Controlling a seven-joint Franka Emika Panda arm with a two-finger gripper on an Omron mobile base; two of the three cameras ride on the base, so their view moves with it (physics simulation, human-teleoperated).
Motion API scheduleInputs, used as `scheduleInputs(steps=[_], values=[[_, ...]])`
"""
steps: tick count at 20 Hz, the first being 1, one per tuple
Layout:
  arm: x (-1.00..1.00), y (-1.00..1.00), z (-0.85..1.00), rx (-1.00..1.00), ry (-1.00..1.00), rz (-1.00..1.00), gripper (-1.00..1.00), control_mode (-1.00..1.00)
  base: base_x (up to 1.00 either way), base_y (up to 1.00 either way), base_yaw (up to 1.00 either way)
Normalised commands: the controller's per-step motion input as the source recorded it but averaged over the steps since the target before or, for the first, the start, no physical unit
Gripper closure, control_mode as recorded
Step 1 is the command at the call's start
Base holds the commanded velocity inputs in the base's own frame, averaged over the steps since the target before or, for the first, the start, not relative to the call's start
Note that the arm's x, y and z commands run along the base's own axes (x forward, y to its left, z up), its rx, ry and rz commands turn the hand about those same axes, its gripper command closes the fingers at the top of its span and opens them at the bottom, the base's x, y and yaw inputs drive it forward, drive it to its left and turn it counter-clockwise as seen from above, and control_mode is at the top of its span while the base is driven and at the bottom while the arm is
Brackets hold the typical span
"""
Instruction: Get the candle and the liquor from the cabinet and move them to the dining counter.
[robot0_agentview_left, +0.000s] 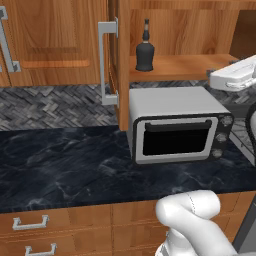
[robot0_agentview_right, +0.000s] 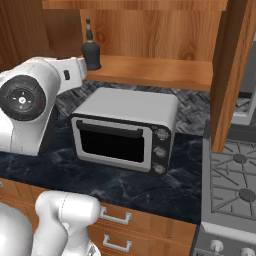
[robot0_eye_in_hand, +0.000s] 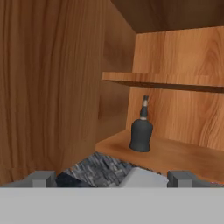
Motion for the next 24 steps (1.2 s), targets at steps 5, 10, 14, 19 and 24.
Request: scheduleInputs(steps=[5, 10, 14, 19, 24], values=[[0.43, -0.04, -0.02, 0.00, -0.05, 0.08, -1.00, -1.00, 0.00, 0.00, 0.00], [0.51, 0.00, 0.05, 0.00, 0.00, 0.04, -1.00, -1.00, 0.00, 0.00, 0.00], [0.45, -0.02, 0.00, 0.00, 0.00, 0.05, -1.00, -1.00, 0.00, 0.00, 0.00], [0.37, -0.28, 0.00, 0.00, -0.05, 0.06, -1.00, -1.00, 0.00, 0.00, 0.00], [0.42, -0.19, 0.00, 0.00, -0.04, 0.07, -1.00, -1.00, 0.00, 0.00, 0.00]])
